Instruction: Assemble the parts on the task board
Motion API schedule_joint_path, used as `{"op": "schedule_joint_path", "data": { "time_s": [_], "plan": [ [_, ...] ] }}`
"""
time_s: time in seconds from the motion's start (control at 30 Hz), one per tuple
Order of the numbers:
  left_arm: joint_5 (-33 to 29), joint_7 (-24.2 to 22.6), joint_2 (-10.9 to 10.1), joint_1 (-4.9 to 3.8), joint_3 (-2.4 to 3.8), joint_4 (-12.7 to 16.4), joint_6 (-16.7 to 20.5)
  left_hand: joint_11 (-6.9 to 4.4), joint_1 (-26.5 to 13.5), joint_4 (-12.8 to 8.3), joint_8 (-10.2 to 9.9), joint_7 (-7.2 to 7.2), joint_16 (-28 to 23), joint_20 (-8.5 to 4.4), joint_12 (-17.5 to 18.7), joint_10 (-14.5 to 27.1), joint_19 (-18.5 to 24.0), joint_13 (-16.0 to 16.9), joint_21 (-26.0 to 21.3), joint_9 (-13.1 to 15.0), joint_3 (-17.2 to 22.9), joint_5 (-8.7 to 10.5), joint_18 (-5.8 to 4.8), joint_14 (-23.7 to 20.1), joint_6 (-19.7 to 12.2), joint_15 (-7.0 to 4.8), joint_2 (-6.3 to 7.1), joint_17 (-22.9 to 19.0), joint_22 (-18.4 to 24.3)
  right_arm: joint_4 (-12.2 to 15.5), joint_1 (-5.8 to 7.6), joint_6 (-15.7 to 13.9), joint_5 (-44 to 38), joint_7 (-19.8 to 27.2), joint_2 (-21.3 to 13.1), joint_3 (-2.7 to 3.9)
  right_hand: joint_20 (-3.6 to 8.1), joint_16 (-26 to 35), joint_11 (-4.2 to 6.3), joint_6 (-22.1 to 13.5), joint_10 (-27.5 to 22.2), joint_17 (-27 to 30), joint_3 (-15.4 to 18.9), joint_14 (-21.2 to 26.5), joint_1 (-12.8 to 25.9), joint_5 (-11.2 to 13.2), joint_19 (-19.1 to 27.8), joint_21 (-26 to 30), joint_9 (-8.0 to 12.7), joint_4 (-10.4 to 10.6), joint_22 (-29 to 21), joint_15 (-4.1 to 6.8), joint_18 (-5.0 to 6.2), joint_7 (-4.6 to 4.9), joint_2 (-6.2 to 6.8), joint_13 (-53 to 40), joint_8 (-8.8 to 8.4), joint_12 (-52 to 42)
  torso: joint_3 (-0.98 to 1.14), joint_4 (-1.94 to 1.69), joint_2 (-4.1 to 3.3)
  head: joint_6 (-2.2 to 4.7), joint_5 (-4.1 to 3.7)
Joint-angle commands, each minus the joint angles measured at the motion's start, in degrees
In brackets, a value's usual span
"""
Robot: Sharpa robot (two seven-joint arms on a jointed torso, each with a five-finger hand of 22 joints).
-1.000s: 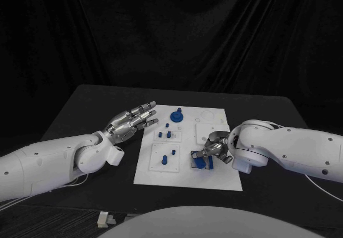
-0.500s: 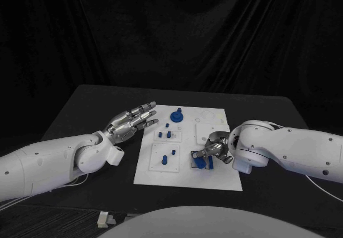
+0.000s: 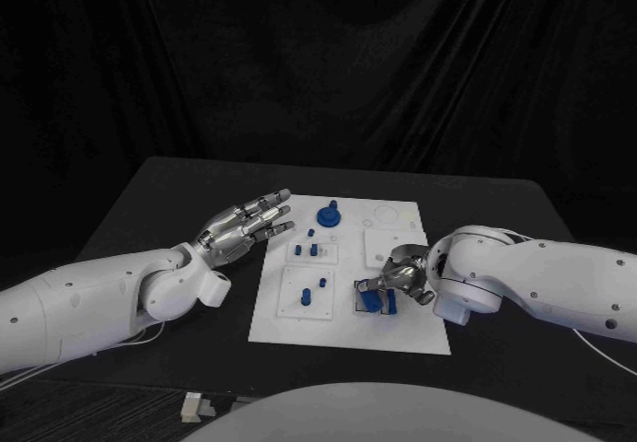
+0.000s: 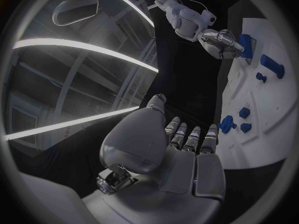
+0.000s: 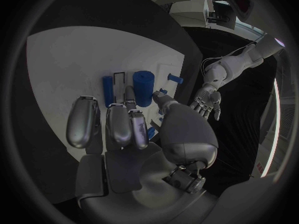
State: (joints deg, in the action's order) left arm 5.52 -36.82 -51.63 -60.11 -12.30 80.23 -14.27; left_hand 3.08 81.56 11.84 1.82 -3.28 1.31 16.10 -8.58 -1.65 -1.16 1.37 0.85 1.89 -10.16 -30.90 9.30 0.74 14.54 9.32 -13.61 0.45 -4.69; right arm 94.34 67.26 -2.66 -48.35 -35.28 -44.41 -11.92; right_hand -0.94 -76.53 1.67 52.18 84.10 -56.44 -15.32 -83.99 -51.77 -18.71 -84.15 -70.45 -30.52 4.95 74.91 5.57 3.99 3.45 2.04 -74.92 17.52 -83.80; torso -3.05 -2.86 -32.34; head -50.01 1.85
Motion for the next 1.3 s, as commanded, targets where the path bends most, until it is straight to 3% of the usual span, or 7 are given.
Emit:
{"op": "schedule_joint_path", "data": {
  "time_s": [0.03, 0.57, 0.93, 1.07, 1.17, 1.23, 1.3],
  "plan": [
    [-0.3, -0.4, 0.2, 0.09, 0.04, 0.1, -0.8, 0.40, 0.4, -0.4, 0.2, -0.26, 0.2, 0.24, 0.0, 0.2, -0.2, 0.0, 0.1, 0.0, 0.0, -0.36, 0.91, 0.1, 0.0, 0.25, -0.28, 0.1, 0.1, 0.1, -0.17, -0.5, -0.4, -0.4, 0.0, 0.00, -0.34, 0.2, -0.43, -0.2, 2.7, 0.1, 0.9, -1.1, 1.1, 4.3, -0.1, 0.4, 0.6, 1.1, 9.6, -0.55, 0.09, 0.07, 0.52, -5.3, -0.44, 0.4, 0.01, 0.00, -0.01, 0.01, 0.03],
    [-0.3, -0.1, 0.3, 0.14, 0.04, -0.1, -1.1, 0.18, 0.5, -0.7, 0.2, -0.79, 0.2, 0.26, 0.0, 0.2, -0.2, 0.0, 0.1, 0.1, 0.1, -0.56, 0.90, 0.1, 0.3, 0.31, -0.39, 0.1, 0.1, 0.0, -0.19, -0.5, -0.4, -0.3, -0.2, 0.00, -0.35, 0.2, -0.46, 0.0, 2.7, 0.3, 10.9, -1.2, 5.6, 15.3, -0.2, 0.7, 3.8, 8.0, 9.6, -0.55, 0.11, 0.07, 1.21, -5.2, -0.11, 0.4, 0.00, -0.04, -0.02, 0.01, 0.12],
    [-0.3, 0.0, 0.2, 0.21, 0.04, -0.1, -1.2, 0.24, 0.7, -1.0, 0.2, -0.89, 0.2, 0.27, 0.0, 0.2, -0.2, 0.0, 0.1, 0.1, 0.3, -0.86, 0.89, 0.1, 0.3, 0.33, -0.42, 0.1, 0.1, 3.5, -0.10, -7.0, -1.1, 3.9, -4.0, 0.01, -0.27, -0.1, -0.31, 0.7, 2.8, 0.0, 16.6, -1.3, 3.4, 9.2, -0.2, 0.9, 5.1, 10.8, 9.6, -0.47, 0.15, -0.12, -1.38, -5.5, 0.79, 0.1, 0.00, -0.01, -0.01, 0.01, 0.47],
    [-0.3, 0.0, 0.1, 0.24, 0.04, -0.1, -1.1, 0.25, 0.8, -1.1, 0.2, -0.90, 0.2, 0.27, 0.0, 0.2, -0.2, 0.0, 0.1, 0.1, 0.3, -0.95, 0.90, 0.1, 0.3, 0.33, -0.41, 0.1, 0.0, 6.3, 0.10, -9.9, -5.1, 8.2, -6.3, 0.01, 0.04, -0.8, 0.11, 0.6, 3.2, -1.2, 16.5, -1.5, -5.1, 2.1, -0.5, -0.2, 4.1, 6.6, 9.9, -0.20, -0.03, -0.49, -1.70, -6.5, 3.11, -0.6, 0.00, -0.02, -0.02, 0.01, 0.47],
    [-0.3, 0.0, 0.1, 0.26, 0.04, -0.1, -1.1, 0.25, 0.8, -1.1, 0.2, -0.91, 0.2, 0.27, 0.0, 0.2, -0.2, 0.0, 0.1, 0.1, 0.3, -1.02, 0.90, 0.1, 0.3, 0.34, -0.41, 0.1, 0.0, 8.8, 0.18, -11.5, -11.4, 10.9, -7.8, 0.01, 0.13, -1.3, 0.19, -0.5, 3.3, -2.1, 15.9, -1.6, -11.2, 2.8, -0.7, -0.9, 2.5, 2.7, 10.1, -0.04, -0.17, -0.54, -1.49, -6.9, 5.87, -0.9, 0.00, -0.02, 0.00, 0.01, 0.31],
    [-0.3, 0.0, 0.1, 0.28, 0.04, -0.1, -1.1, 0.27, 0.8, -1.2, 0.2, -0.92, 0.2, 0.28, 0.0, 0.2, -0.2, 0.0, 0.1, 0.1, 0.4, -1.10, 0.91, 0.1, 0.4, 0.33, -0.41, 0.1, 0.0, 10.1, 0.14, -11.6, -16.5, 11.8, -8.4, 0.01, 0.14, -1.4, 0.15, -2.1, 3.3, -2.3, 16.4, -1.5, -13.7, 4.0, -0.7, -1.0, 0.4, 1.3, 10.1, -0.03, -0.21, -0.56, -1.22, -6.9, 8.96, -0.9, 0.00, 0.00, 0.01, 0.01, 0.20],
    [-0.3, 0.0, 0.1, 0.29, 0.04, -0.1, -1.1, 0.27, 0.8, -1.2, 0.2, -0.92, 0.2, 0.28, 0.0, 0.2, -0.2, 0.0, 0.1, 0.1, 0.4, -1.10, 0.91, 0.1, 0.4, 0.33, -0.41, 0.1, 0.0, 10.9, -0.09, -11.3, -21.0, 12.2, -8.7, 0.00, 0.33, -1.5, 0.62, -5.7, 3.2, -2.4, 18.5, -1.5, -15.4, 4.9, -0.7, -1.3, -5.0, 0.9, 10.1, 0.25, -0.23, -0.96, -1.62, -7.1, 16.78, -1.1, 0.00, -0.01, 0.01, 0.01, 0.09]
  ]
}}
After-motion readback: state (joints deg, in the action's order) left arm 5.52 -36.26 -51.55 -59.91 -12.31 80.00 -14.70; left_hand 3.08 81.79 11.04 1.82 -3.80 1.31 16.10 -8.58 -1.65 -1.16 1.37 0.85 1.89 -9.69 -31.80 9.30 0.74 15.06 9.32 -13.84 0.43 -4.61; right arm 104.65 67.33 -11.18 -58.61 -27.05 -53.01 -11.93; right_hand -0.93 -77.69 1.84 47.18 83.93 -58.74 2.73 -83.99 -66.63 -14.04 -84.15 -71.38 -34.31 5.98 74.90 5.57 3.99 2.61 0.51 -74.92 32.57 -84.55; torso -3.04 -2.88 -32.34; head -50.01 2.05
